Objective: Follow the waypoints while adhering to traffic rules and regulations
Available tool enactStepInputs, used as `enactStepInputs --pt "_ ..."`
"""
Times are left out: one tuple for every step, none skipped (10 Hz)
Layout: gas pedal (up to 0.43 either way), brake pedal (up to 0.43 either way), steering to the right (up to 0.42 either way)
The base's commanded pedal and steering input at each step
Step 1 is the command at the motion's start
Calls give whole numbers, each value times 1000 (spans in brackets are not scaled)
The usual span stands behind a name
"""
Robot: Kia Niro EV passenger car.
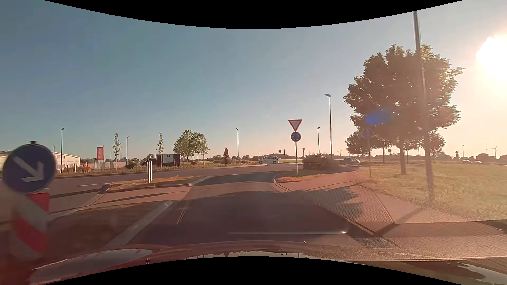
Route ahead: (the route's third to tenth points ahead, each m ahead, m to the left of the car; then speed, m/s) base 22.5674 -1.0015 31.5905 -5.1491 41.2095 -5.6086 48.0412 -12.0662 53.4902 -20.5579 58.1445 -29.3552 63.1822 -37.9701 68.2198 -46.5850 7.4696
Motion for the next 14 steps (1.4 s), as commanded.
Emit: enactStepInputs --pt "0 195 -89" --pt "0 195 -87" --pt "0 201 -77" --pt "0 201 -67" --pt "0 207 -62" --pt "0 213 -57" --pt "0 213 -52" --pt "0 220 -46" --pt "0 220 -41" --pt "0 232 -39" --pt "0 232 -38" --pt "0 244 -33" --pt "0 238 -25" --pt "0 244 -15"
